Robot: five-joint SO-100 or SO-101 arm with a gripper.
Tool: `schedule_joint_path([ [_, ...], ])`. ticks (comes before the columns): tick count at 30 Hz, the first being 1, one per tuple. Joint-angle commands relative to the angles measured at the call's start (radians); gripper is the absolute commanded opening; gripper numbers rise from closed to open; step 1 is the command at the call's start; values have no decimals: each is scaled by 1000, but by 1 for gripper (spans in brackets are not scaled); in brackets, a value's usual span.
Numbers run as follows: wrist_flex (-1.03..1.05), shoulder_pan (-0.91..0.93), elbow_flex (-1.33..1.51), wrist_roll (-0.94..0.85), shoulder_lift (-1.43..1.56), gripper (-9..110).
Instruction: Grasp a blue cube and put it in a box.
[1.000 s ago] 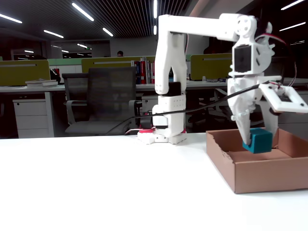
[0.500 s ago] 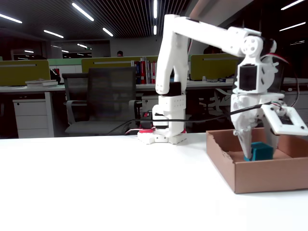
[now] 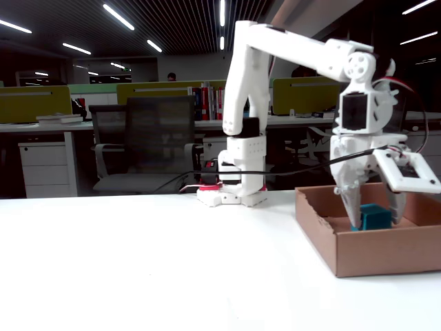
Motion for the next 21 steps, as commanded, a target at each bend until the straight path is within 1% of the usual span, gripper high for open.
schedule_joint_path([
  [1, 14, -5, 2, 3, 92, 29],
  [7, 52, -3, 18, -6, 186, 31],
  [12, 103, -5, 84, -15, 327, 31],
  [18, 166, 2, 166, -67, 509, 31],
  [21, 187, 14, 238, -123, 641, 31],
])
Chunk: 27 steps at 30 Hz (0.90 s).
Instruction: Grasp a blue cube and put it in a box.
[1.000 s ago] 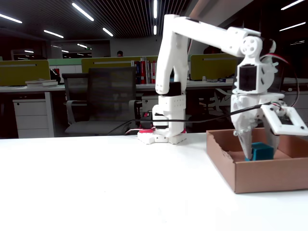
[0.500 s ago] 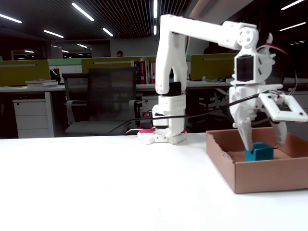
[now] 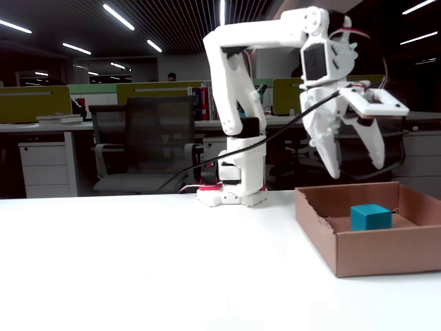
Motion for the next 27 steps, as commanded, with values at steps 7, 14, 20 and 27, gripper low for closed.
schedule_joint_path([
  [7, 25, 38, 192, -124, 333, 30],
  [14, 38, 57, 328, -170, 532, 29],
  [20, -14, 60, 557, -172, 769, 29],
  [27, -129, 72, 827, -164, 1039, 28],
])
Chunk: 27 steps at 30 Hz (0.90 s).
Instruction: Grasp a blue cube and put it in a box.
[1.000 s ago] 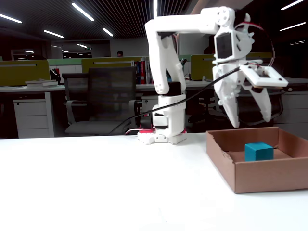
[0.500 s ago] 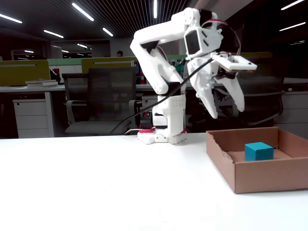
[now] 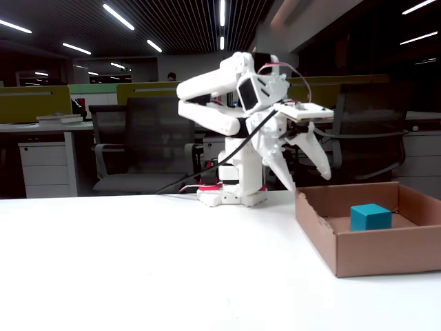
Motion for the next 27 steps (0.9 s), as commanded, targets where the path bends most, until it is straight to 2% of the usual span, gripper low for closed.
schedule_joint_path([
  [1, -43, 2, 51, -3, 86, 28],
  [17, -143, -25, 167, 8, 299, 26],
  [27, -189, -52, 169, 9, 307, 26],
])
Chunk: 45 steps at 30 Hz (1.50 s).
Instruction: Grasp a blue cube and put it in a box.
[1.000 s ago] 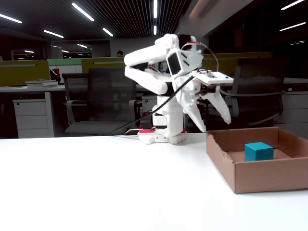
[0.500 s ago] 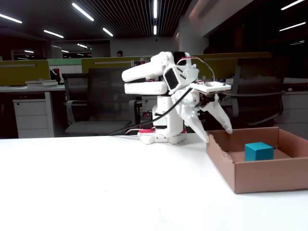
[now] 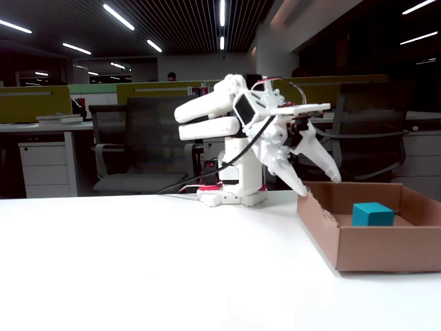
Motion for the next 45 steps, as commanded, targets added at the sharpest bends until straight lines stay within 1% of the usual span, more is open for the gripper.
schedule_joint_path([
  [1, -21, -23, -9, 6, 23, 26],
  [8, 135, 18, -48, 6, 25, 27],
  [13, 178, 34, -95, 6, 26, 27],
  [21, 153, -2, -147, 6, 26, 27],
  [29, 32, -57, -41, 6, 28, 25],
  [45, -5, -77, -9, 12, 34, 23],
])
